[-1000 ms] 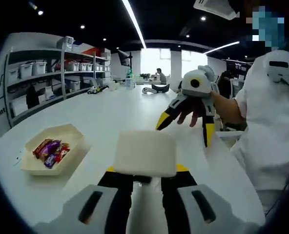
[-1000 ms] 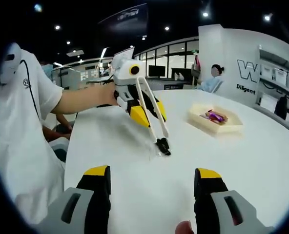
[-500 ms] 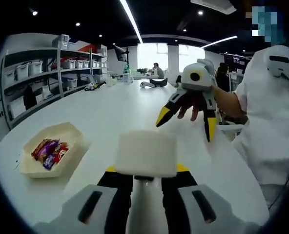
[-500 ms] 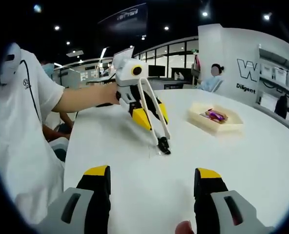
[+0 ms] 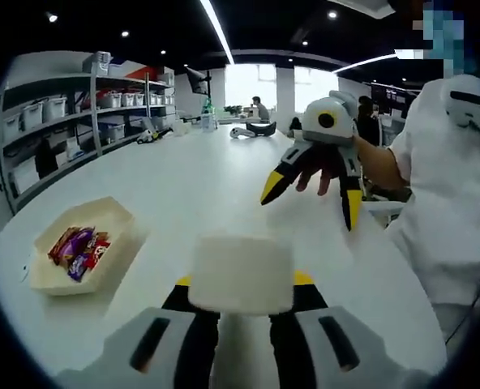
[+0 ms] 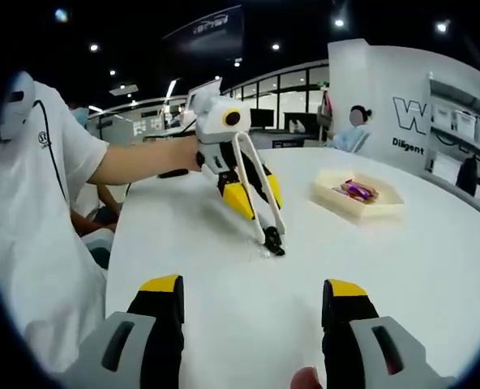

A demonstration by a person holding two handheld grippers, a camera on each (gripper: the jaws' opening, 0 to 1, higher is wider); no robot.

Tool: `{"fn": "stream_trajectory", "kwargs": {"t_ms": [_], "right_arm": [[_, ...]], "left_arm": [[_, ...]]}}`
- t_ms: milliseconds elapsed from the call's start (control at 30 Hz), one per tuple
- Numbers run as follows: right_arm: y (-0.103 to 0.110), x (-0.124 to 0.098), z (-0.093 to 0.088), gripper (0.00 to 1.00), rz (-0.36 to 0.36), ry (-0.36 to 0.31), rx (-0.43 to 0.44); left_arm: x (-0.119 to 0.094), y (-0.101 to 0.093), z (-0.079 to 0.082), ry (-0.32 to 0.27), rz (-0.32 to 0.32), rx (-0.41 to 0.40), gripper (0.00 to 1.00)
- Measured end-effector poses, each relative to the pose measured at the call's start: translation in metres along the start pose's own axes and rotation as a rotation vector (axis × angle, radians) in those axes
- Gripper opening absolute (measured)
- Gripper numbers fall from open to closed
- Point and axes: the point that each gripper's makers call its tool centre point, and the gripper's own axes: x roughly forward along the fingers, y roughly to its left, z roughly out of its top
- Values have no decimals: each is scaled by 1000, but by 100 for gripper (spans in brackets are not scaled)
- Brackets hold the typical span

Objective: Place the target food into the container with the food tongs after gripping and lifting it, then release it inside without dropping or visibly crushing the food.

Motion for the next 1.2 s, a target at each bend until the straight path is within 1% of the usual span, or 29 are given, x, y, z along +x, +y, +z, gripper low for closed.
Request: {"fn": "stream_trajectory", "kwargs": {"t_ms": [167,400,700,833,1200], "right_arm": [[1,0,0,67,2,-2,0],[0,0,-1,66,0,-1,2],[0,-1,-2,66,-1,-3,4],[0,0,-2,66,-1,-4,4],[0,-1,-2,66,-1,-6,5]], "left_arm": [[0,-1,-5,6,-4,-32,19],[1,-4,-5,-3,-1,-34,18],[-1,0,-4,-11,40,-44,16],[-2,1,-5,-15,46,-49,15],[-15,6,6,-40,80,-48,15]]}}
